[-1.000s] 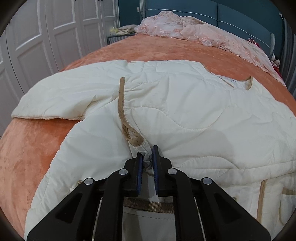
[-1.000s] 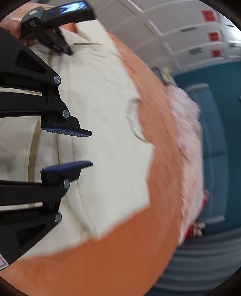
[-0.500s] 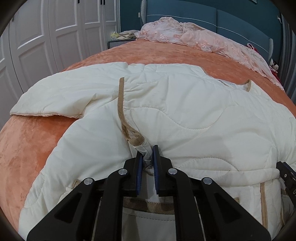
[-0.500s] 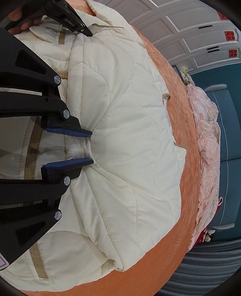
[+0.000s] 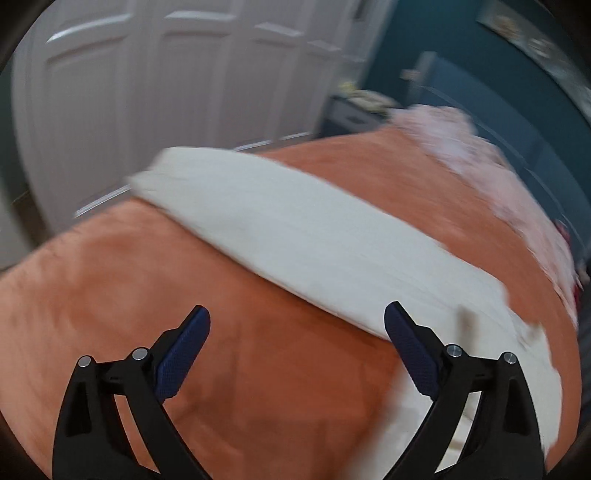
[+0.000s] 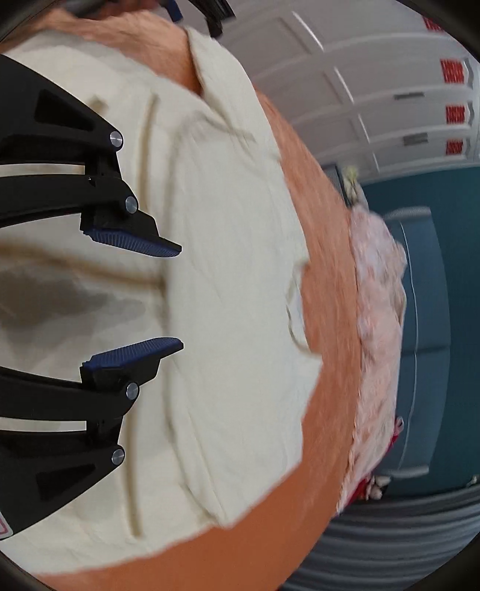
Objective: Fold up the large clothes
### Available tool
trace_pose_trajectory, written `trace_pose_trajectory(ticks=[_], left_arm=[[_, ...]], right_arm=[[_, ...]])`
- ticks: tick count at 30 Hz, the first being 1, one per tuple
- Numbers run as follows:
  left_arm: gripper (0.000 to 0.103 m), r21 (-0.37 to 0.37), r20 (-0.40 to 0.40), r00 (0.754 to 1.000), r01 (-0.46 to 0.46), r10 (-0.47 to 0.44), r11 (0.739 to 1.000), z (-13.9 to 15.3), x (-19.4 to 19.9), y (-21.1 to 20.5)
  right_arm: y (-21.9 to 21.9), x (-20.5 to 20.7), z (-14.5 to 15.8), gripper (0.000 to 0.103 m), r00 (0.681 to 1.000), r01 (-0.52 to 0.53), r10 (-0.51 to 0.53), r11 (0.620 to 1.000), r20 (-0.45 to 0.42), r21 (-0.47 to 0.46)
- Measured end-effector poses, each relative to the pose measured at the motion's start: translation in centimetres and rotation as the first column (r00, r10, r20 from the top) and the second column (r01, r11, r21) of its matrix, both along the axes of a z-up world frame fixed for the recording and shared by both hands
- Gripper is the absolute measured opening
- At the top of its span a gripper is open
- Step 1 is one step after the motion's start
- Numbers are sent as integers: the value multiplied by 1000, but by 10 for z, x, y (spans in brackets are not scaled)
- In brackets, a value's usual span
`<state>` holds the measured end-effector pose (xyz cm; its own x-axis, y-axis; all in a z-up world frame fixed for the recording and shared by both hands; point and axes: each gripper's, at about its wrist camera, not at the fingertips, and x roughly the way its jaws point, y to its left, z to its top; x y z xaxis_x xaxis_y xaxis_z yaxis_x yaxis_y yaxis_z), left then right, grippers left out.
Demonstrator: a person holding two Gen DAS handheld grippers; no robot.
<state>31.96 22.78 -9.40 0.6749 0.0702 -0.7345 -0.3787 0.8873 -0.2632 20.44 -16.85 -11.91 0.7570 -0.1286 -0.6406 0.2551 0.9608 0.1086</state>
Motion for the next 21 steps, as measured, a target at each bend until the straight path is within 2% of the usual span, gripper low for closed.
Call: trace_pose_trajectory(ticks=[1, 3, 4, 6, 8, 9, 11, 12, 14, 15, 16, 19, 21], left_arm=[[93, -10, -21, 999, -27, 27, 1000, -4, 7, 18], [92, -75, -76, 991, -112, 106, 991, -20, 23, 68], [92, -117, -94, 986, -150, 139, 982, -28, 28, 88], [86, -211, -127, 973, -216, 193, 953, -44, 37, 118], [84, -244, -102, 972, -230, 211, 942, -45, 41, 124], [79, -240, -87, 975, -218, 203, 946, -42, 47, 122], [28, -271, -83, 987, -158, 141, 950, -42, 60, 115], [19, -293, -97, 990, -127, 102, 948, -44, 69, 105], [8, -268, -92, 993, -101, 79, 958, -41, 78, 87], [6, -229, -73, 996, -71, 55, 971, -32, 81, 73], [6, -187, -48, 998, -37, 28, 982, -18, 82, 57], [5, -138, 51, 998, 55, -48, 989, 19, 73, 21], [4, -97, 136, 981, 149, -136, 984, 57, 63, -27]], right_arm=[[12, -2, -5, 45, 1000, -19, 19, 1000, -7, 9], [26, -5, -8, 45, 999, -34, 34, 999, -18, -1], [31, -7, -10, 45, 999, -39, 39, 999, -26, -5], [39, -11, -13, 45, 998, -43, 43, 999, -36, 3], [42, -15, -13, 48, 999, -30, 31, 999, -41, 9], [42, -17, -13, 51, 999, -24, 25, 1000, -43, 12], [43, -21, -12, 51, 999, -16, 17, 1000, -47, 15], [43, -22, -12, 51, 999, -15, 15, 1000, -49, 15], [44, -27, -9, 51, 999, -12, 12, 1000, -44, 11], [43, -30, -8, 51, 999, -11, 12, 1000, -41, 10], [42, -32, -7, 51, 999, -9, 10, 1000, -40, 10], [36, -41, -4, 51, 1000, -1, 2, 1000, -29, 22], [29, -49, -2, 51, 1000, 11, -10, 999, -22, 35]])
